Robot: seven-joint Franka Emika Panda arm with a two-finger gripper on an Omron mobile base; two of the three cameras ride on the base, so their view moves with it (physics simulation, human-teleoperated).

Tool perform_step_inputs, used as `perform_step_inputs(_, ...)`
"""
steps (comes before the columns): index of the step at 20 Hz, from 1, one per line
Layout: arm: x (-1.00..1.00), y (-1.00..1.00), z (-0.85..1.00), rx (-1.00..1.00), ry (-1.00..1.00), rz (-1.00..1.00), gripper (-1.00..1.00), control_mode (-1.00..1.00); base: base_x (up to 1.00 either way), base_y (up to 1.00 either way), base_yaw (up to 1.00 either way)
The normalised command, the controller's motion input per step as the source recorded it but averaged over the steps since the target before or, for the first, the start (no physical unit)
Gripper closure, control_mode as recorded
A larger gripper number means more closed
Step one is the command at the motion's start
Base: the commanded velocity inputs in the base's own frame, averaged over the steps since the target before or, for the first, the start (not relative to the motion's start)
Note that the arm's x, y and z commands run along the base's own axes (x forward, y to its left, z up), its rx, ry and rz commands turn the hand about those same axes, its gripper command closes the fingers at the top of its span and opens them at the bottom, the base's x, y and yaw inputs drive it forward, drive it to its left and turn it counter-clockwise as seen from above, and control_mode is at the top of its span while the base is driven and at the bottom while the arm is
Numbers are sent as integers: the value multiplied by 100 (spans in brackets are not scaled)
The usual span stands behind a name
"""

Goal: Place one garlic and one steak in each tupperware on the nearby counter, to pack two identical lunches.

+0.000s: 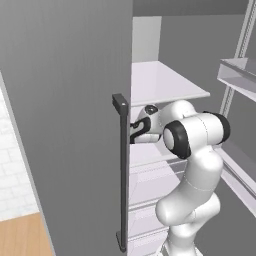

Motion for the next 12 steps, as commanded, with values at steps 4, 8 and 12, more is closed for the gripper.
perform_step_inputs(4,0,0,0,0,0,0,100,-100,0,0,0)
perform_step_inputs(8,-8,0,0,0,0,0,100,-100,0,0,0)
perform_step_inputs(12,-52,-5,0,0,0,0,100,-100,0,0,0)
